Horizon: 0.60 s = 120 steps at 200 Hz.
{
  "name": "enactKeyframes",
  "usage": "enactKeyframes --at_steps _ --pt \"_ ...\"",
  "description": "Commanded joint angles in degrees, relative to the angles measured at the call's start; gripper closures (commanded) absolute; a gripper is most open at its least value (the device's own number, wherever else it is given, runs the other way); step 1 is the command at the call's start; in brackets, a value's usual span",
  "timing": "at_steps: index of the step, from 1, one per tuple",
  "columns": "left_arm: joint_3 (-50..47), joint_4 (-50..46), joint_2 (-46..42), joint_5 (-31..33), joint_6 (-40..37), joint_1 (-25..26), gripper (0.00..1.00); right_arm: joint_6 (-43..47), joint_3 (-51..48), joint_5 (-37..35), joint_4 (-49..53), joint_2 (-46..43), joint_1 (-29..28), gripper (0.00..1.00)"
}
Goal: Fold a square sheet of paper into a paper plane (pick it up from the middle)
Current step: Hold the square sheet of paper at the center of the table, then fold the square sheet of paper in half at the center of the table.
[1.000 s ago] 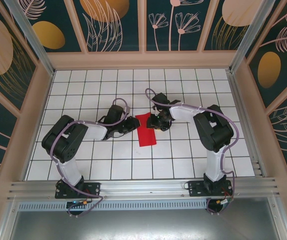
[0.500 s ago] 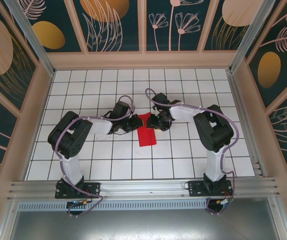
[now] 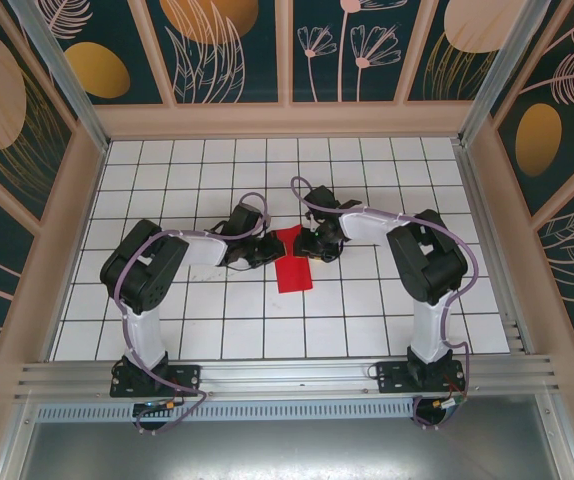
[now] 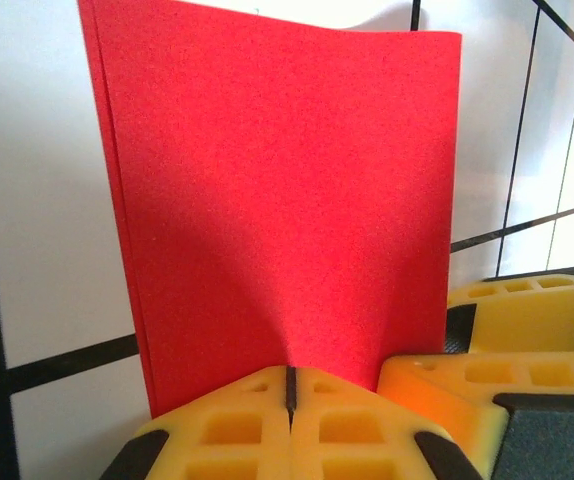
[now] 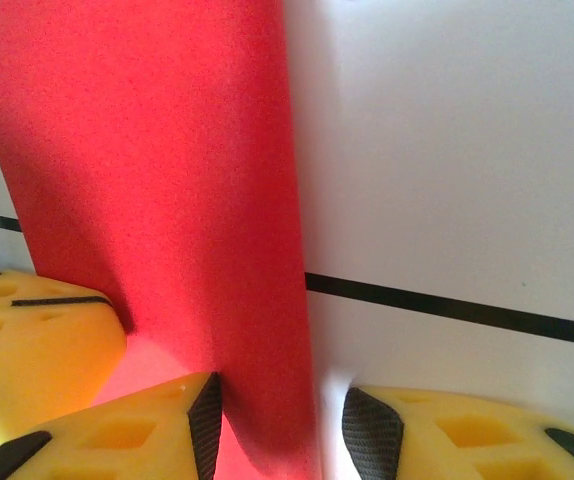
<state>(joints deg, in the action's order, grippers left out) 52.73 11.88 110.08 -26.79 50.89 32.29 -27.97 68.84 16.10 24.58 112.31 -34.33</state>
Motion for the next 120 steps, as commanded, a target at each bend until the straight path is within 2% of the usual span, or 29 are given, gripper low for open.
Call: enactKeyframes --at_steps 1,57,88,110,120 --pt "-0.7 -6.8 4.9 3.6 -2.0 0.4 1.00 0.0 -6.1 -6.7 -7.8 7.6 -0.8 0.54" --pt "-3.1 -7.3 5.2 5.7 -2.1 0.4 1.00 -4.0 -10.6 -5.4 -13.2 -13.6 1.8 0.52" --pt "-3.7 -7.9 5.5 6.5 -2.6 0.4 1.00 -5.3 -11.9 -1.7 -16.2 -15.7 1.7 0.53" --pt "-3.9 -8.0 5.7 6.9 -2.5 0.4 1.00 -5.7 -11.6 1.9 -18.7 -14.2 0.8 0.67" --pt "-3.9 -8.2 5.8 7.2 -2.6 0.4 1.00 -5.9 -11.4 2.9 -19.9 -13.2 0.6 0.78"
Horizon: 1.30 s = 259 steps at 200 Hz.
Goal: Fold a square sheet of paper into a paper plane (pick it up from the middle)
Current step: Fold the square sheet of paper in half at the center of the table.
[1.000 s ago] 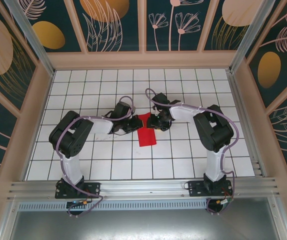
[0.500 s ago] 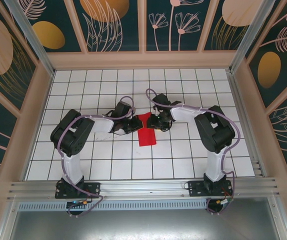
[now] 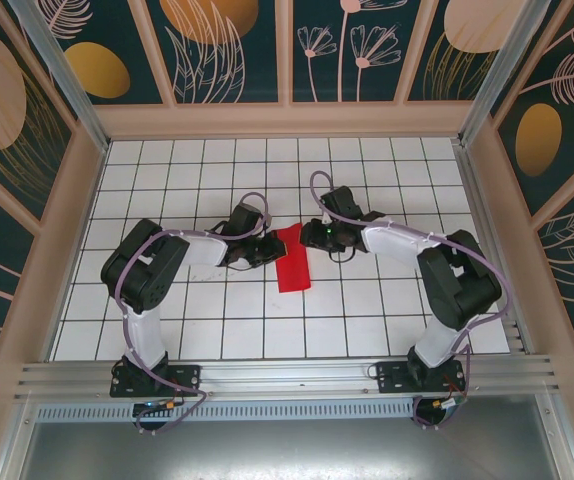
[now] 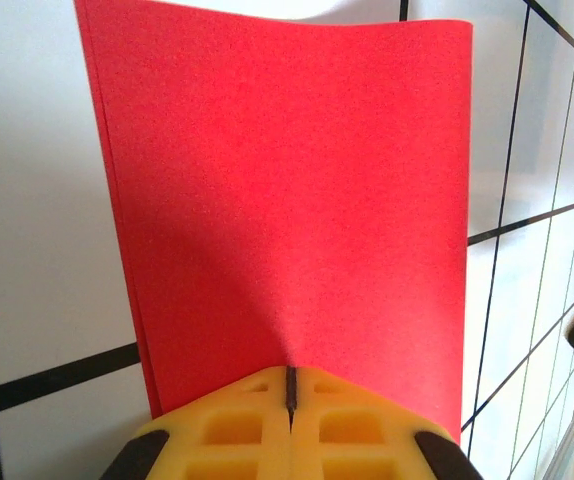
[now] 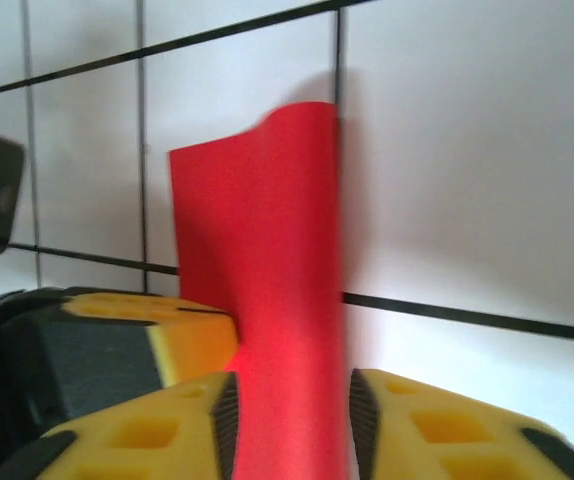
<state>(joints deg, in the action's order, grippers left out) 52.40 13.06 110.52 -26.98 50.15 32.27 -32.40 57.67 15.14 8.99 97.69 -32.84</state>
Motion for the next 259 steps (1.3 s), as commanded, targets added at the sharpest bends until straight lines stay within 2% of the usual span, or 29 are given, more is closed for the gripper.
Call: enactKeyframes --at_steps 1,24,49,109,161,195,202,227,259 --pt "-3.5 -9.4 5.3 7.4 -1.9 0.4 1.00 -1.5 -0.2 4.0 -4.4 1.5 -0.9 0.79" --pt "-3.5 -9.7 5.5 7.6 -2.0 0.4 1.00 -1.9 1.4 6.9 -5.8 4.6 -0.9 0.95" --pt "-3.7 -9.8 5.7 7.9 -1.7 0.4 1.00 -1.7 3.1 8.5 -5.4 7.9 -0.9 1.00" --pt "-4.0 -10.5 6.1 8.4 -1.2 0.4 1.00 -1.3 4.9 8.4 -4.4 12.9 -0.9 1.00" --pt "-3.9 -12.0 6.6 9.7 -1.0 0.4 1.00 1.0 3.1 7.1 -3.2 13.7 0.2 1.00" --pt "-4.2 -12.9 7.1 10.7 -0.7 0.4 1.00 3.2 -1.3 6.5 -3.1 11.6 1.2 1.00" --pt "-4.3 -13.1 7.2 11.0 -0.8 0.4 1.00 3.6 -2.5 5.9 -3.3 10.7 3.4 1.00" --pt "-5.3 -12.8 7.3 11.6 -0.7 0.4 1.00 4.1 -4.9 4.3 -3.5 7.0 6.0 1.00" --pt "-5.6 -12.1 7.6 10.9 -0.9 0.4 1.00 3.6 -3.9 4.8 -4.5 1.8 5.5 1.00"
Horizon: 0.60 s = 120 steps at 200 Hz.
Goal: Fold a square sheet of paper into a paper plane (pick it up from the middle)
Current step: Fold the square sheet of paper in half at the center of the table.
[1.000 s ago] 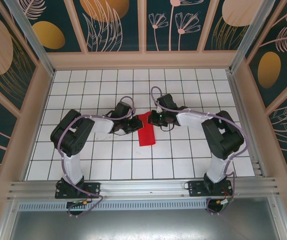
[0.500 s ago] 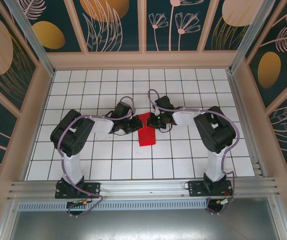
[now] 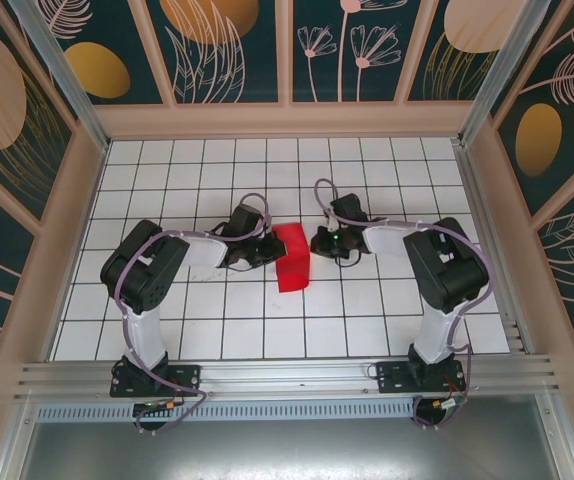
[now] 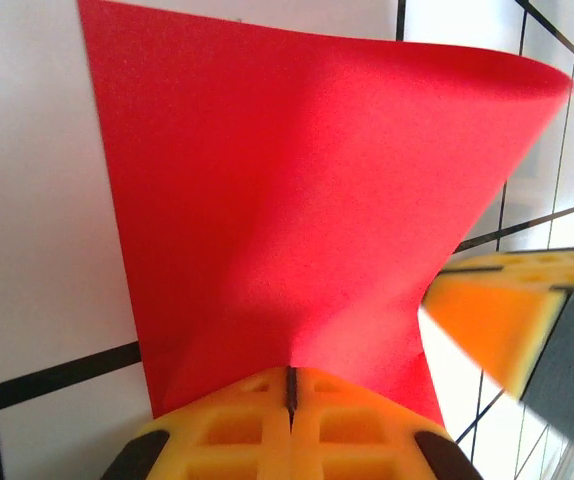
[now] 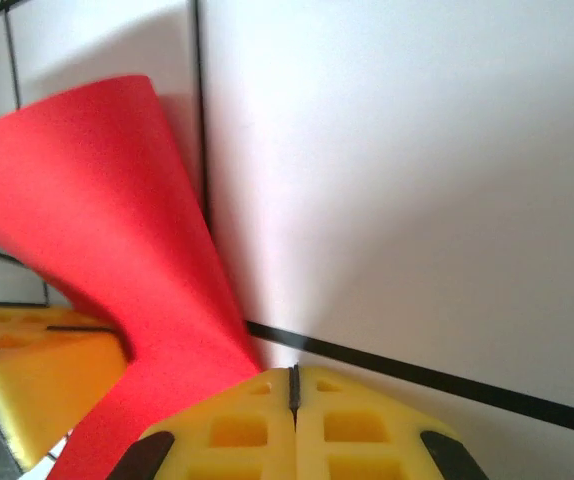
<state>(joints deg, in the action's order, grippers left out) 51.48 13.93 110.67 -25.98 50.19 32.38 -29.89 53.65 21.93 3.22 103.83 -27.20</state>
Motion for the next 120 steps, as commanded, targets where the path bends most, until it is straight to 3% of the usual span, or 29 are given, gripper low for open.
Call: enactKeyframes --at_steps 1,55,120 --pt "-4.6 -12.9 7.4 9.9 -1.0 0.3 1.00 1.0 0.2 -1.9 1.1 -4.3 -0.3 1.00" --pt "-4.6 -12.8 7.4 9.7 -1.1 0.3 1.00 -1.4 4.6 2.8 -3.0 0.2 -4.9 1.00" --pt "-4.6 -12.8 7.5 9.6 -1.3 0.3 1.00 0.1 7.9 5.9 -4.1 8.1 -4.7 1.00"
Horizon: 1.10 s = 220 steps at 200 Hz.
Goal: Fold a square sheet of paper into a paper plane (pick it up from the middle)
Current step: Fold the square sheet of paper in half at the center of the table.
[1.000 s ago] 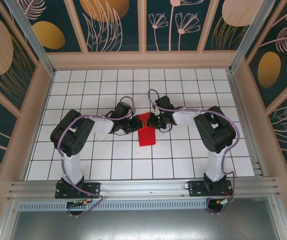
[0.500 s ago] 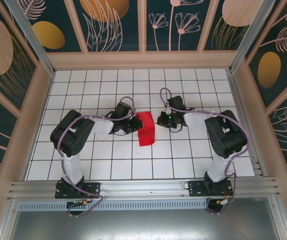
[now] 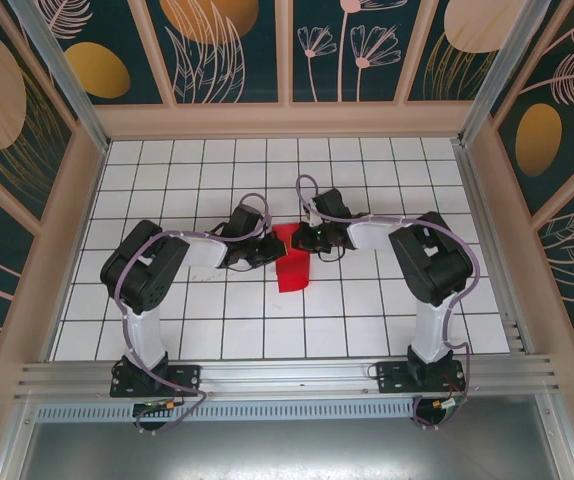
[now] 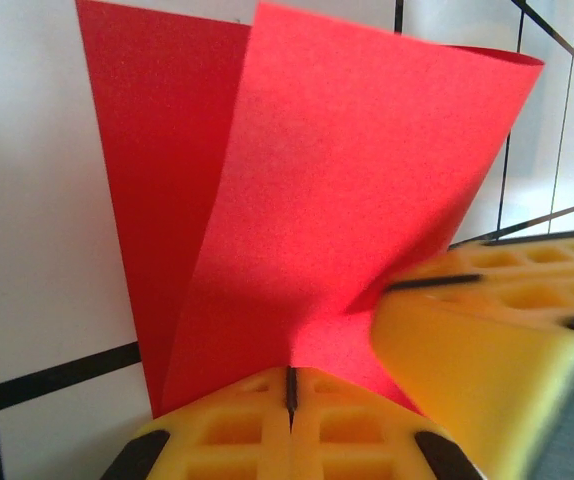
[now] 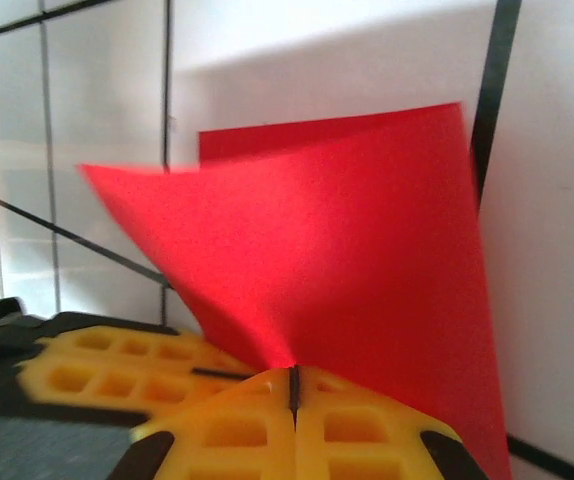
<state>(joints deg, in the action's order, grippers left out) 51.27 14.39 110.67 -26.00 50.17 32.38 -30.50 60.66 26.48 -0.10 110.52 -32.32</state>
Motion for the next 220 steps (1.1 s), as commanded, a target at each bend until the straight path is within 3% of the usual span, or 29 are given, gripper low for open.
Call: enactKeyframes --at_steps 1,18,69,100,125,166,220 --pt "-4.4 -13.3 7.4 9.6 -1.2 0.3 1.00 0.8 0.7 1.4 -0.8 1.4 0.5 1.00" --pt "-4.6 -13.3 7.4 9.8 -1.3 0.3 1.00 0.4 -1.9 1.6 -2.6 1.3 0.7 1.00" --pt "-5.3 -13.3 7.7 10.2 -1.8 0.3 1.00 3.3 -7.5 -4.3 -1.9 -1.6 10.2 1.00" --pt "-5.2 -13.4 7.8 9.9 -2.2 0.3 1.00 4.6 -8.3 -6.6 -3.1 -8.5 8.5 1.00" --pt "-5.0 -13.4 8.0 9.8 -2.1 0.3 1.00 3.1 -8.4 -4.5 -6.2 -12.2 6.0 1.00" --pt "-4.8 -13.4 8.3 9.6 -2.1 0.3 1.00 1.0 -4.5 -0.6 -7.2 -5.1 3.0 1.00" --pt "-5.1 -13.4 8.2 9.5 -2.3 0.3 1.00 -0.1 -2.0 1.6 -9.7 1.2 3.6 1.00"
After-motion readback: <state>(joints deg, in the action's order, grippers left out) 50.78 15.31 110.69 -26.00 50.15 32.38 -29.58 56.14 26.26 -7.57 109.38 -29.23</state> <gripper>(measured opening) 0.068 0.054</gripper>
